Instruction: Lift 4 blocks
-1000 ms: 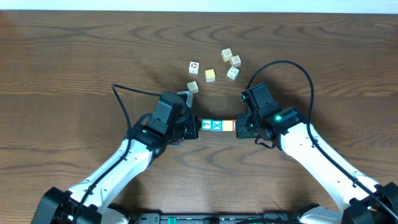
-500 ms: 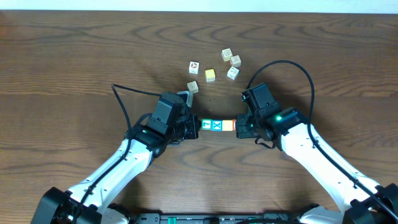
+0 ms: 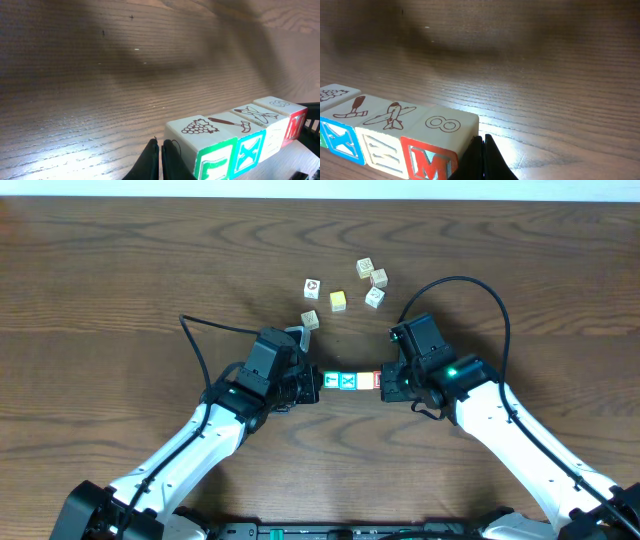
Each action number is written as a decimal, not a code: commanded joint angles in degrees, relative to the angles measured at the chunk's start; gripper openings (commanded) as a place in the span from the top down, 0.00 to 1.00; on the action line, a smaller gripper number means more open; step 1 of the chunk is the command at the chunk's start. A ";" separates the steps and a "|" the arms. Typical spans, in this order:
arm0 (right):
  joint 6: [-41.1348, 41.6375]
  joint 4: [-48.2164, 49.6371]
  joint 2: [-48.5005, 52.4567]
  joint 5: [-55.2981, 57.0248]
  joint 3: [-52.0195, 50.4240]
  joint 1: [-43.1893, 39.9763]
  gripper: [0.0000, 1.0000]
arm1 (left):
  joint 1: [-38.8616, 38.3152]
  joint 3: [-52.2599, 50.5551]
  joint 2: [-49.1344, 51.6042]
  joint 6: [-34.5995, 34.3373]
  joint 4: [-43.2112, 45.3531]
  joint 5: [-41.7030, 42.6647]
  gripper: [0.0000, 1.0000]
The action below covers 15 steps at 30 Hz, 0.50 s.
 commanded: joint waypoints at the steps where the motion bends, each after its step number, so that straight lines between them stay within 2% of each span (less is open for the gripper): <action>1: -0.04 2.10 -1.05 -17.09 2.80 4.20 0.99 | -2.71 4.37 -1.40 -0.57 2.47 11.10 0.93; 15: -0.04 2.10 -1.05 -17.07 2.80 4.20 0.99 | -2.71 4.55 -2.43 -0.98 2.47 11.13 0.93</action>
